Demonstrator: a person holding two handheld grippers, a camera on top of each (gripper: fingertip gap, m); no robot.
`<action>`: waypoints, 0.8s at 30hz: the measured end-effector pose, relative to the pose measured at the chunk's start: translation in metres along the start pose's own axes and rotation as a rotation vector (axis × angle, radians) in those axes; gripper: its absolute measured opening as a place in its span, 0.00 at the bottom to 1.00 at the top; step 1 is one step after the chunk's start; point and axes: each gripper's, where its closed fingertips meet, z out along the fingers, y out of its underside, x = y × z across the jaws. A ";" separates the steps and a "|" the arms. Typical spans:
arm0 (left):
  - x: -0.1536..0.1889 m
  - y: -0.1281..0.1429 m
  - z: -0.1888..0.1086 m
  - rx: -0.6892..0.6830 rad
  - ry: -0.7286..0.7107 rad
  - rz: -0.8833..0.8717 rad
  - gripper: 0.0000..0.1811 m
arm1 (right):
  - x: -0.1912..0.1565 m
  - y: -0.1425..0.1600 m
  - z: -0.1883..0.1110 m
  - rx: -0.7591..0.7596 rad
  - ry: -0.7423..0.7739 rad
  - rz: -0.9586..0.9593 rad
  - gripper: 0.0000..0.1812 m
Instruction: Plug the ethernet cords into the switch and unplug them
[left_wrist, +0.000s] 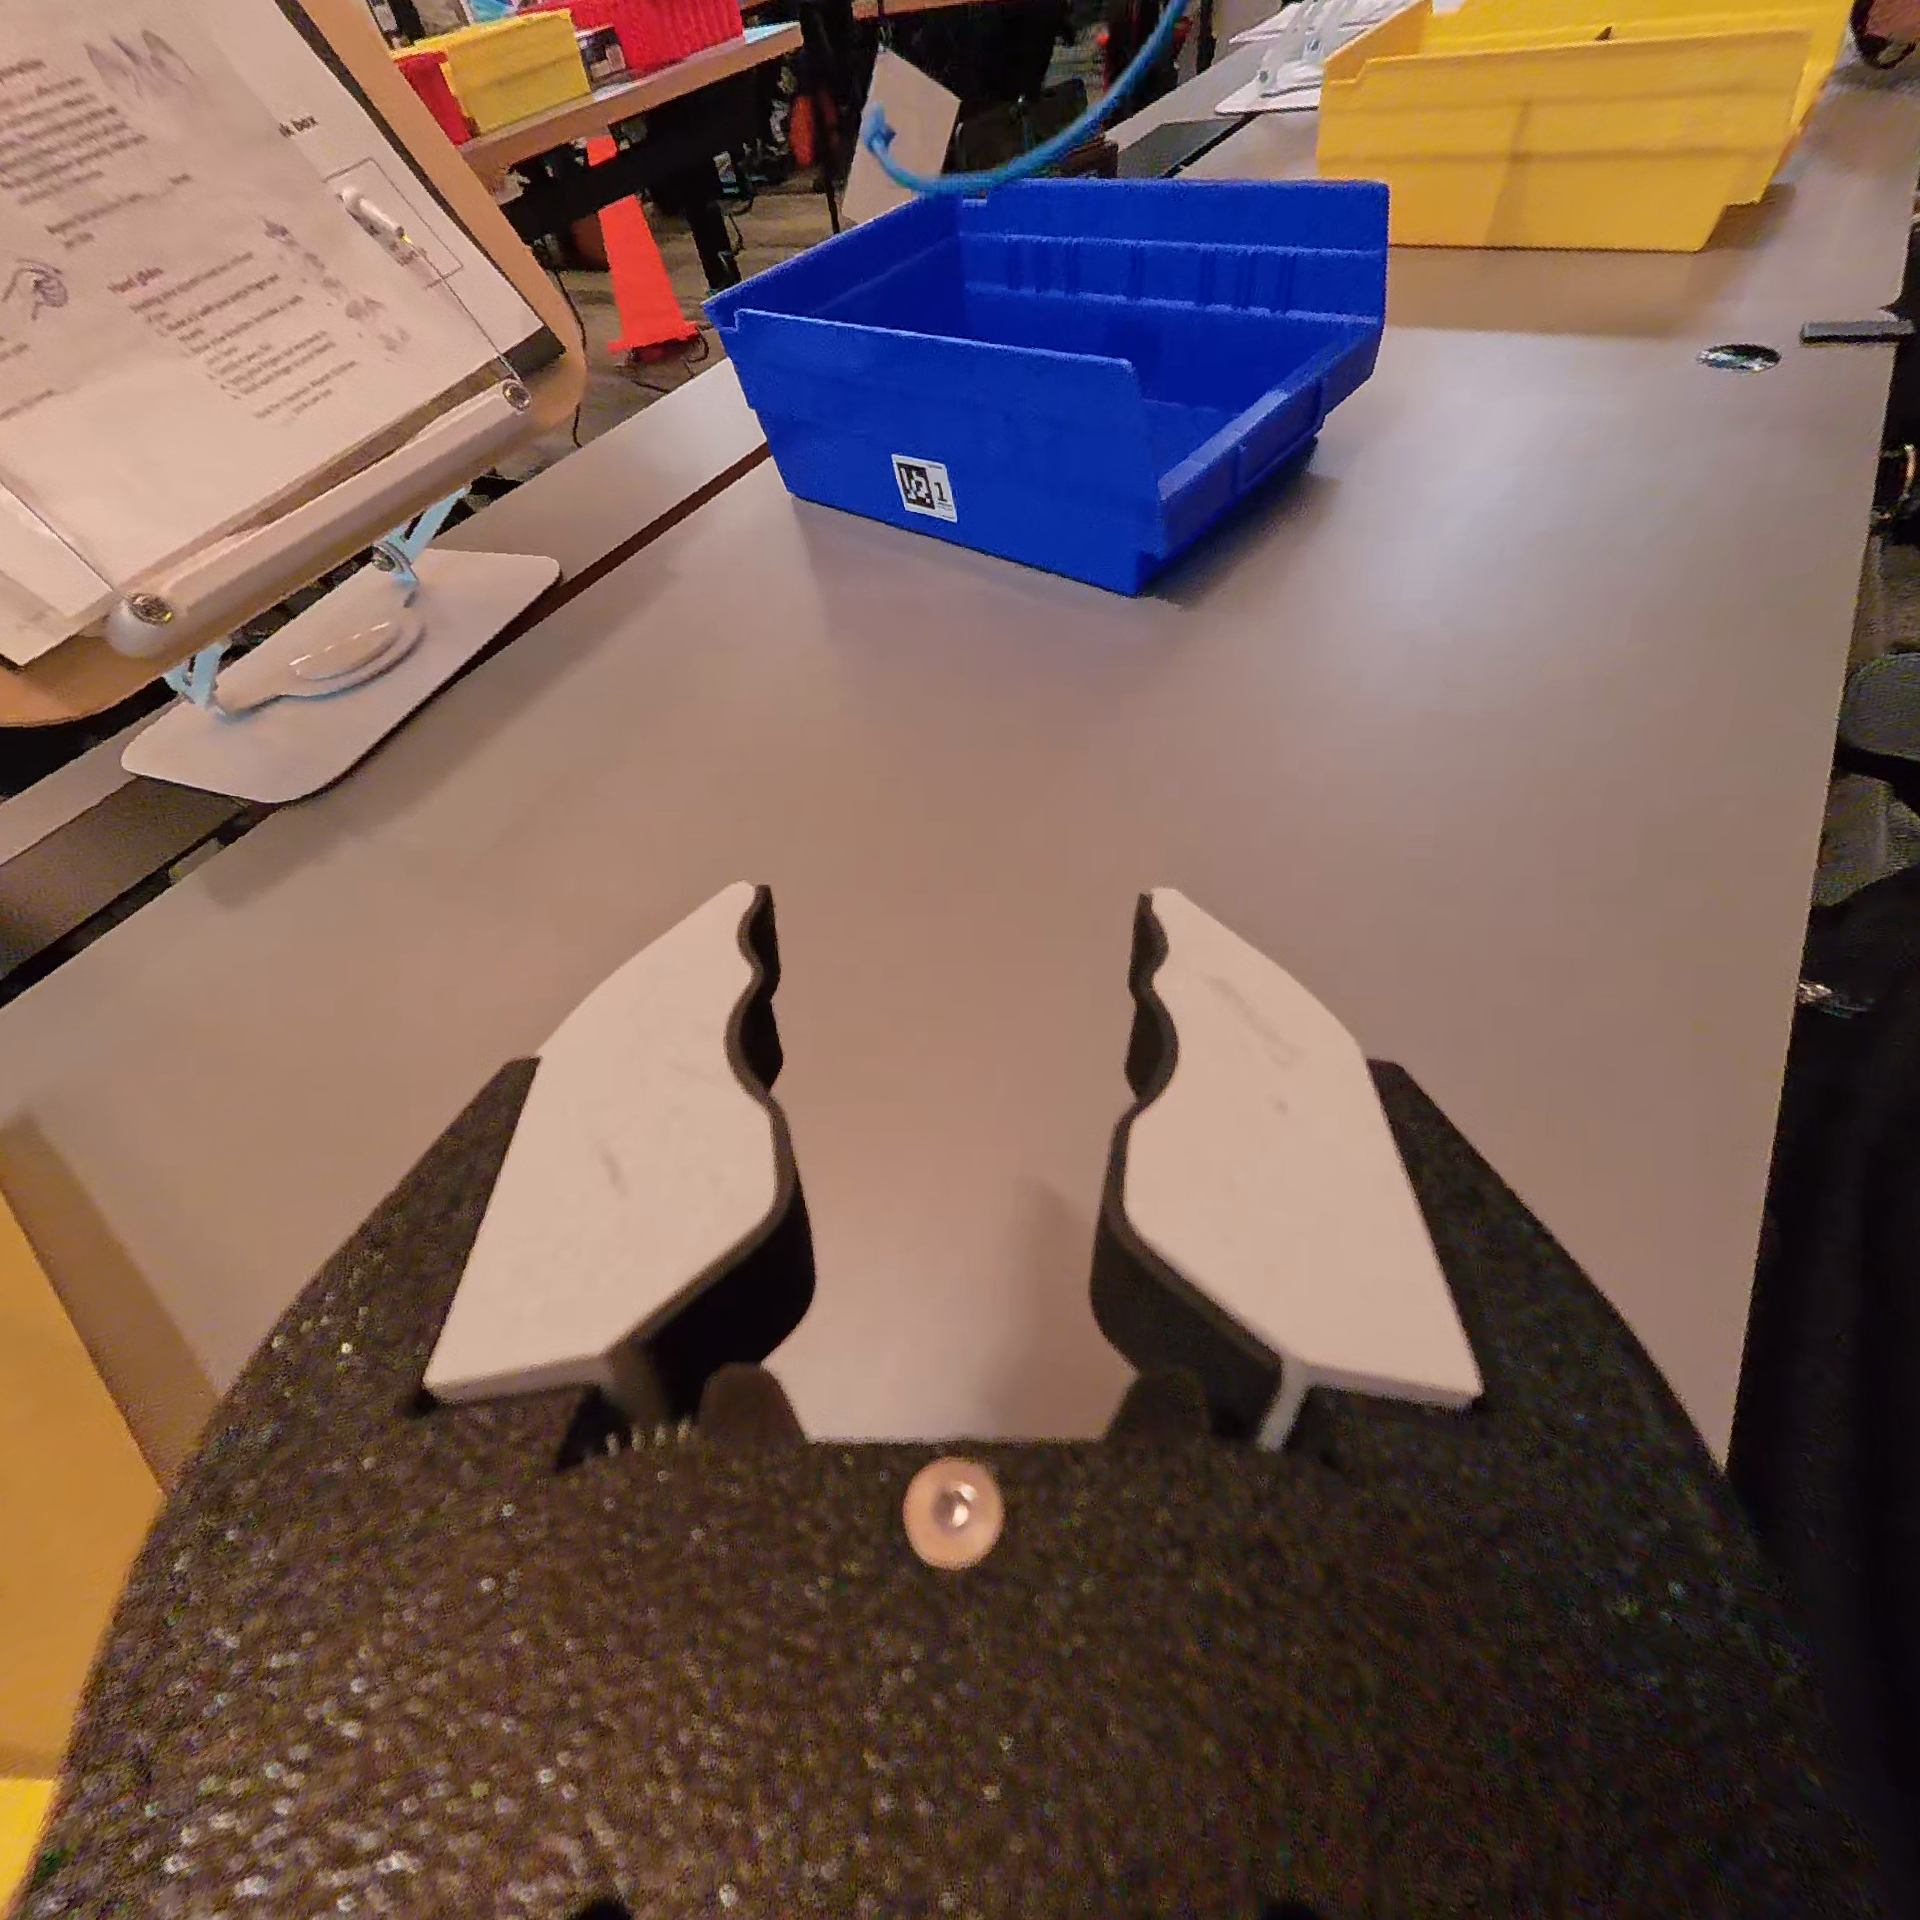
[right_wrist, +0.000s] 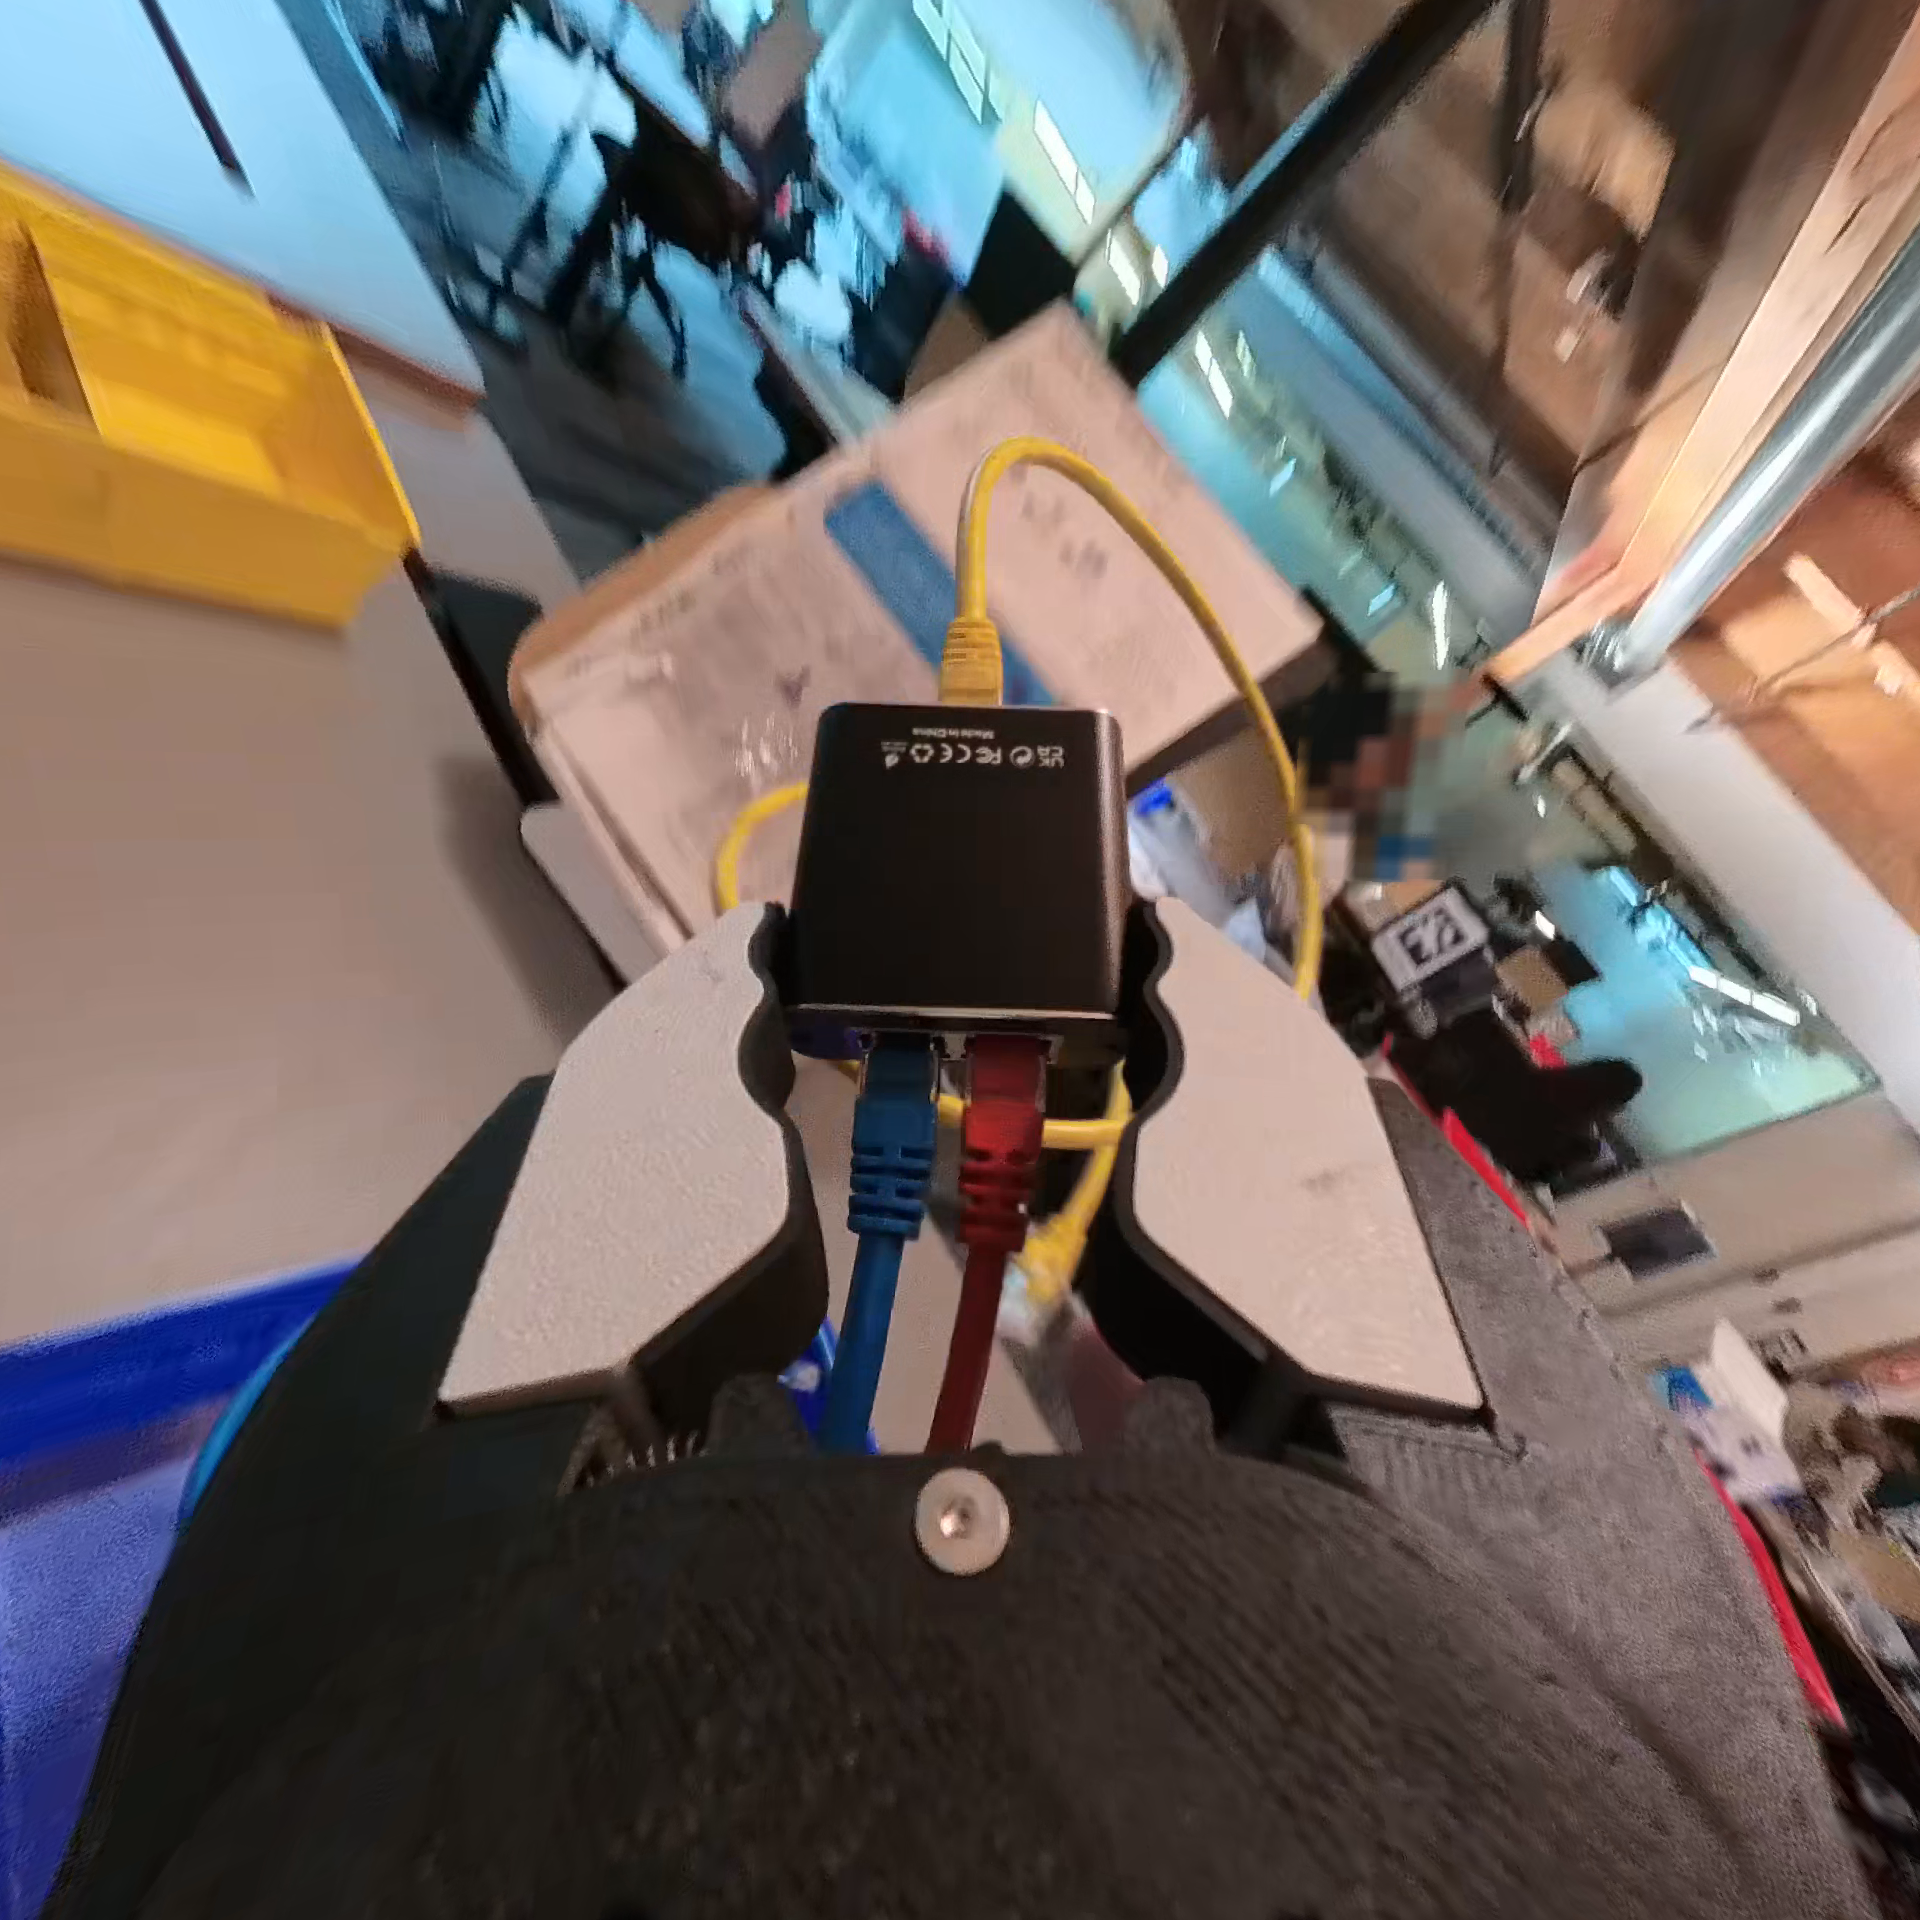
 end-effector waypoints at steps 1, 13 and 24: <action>0.001 0.001 0.000 -0.002 0.001 0.004 0.35 | -0.009 0.021 0.005 -0.047 -0.012 0.001 0.34; 0.008 0.014 0.008 -0.031 0.028 -0.005 0.35 | -0.046 0.131 0.020 -0.188 0.045 0.267 0.34; 0.031 -0.006 0.044 -0.038 0.095 0.031 0.35 | -0.155 0.262 0.026 -0.678 -0.014 0.262 0.34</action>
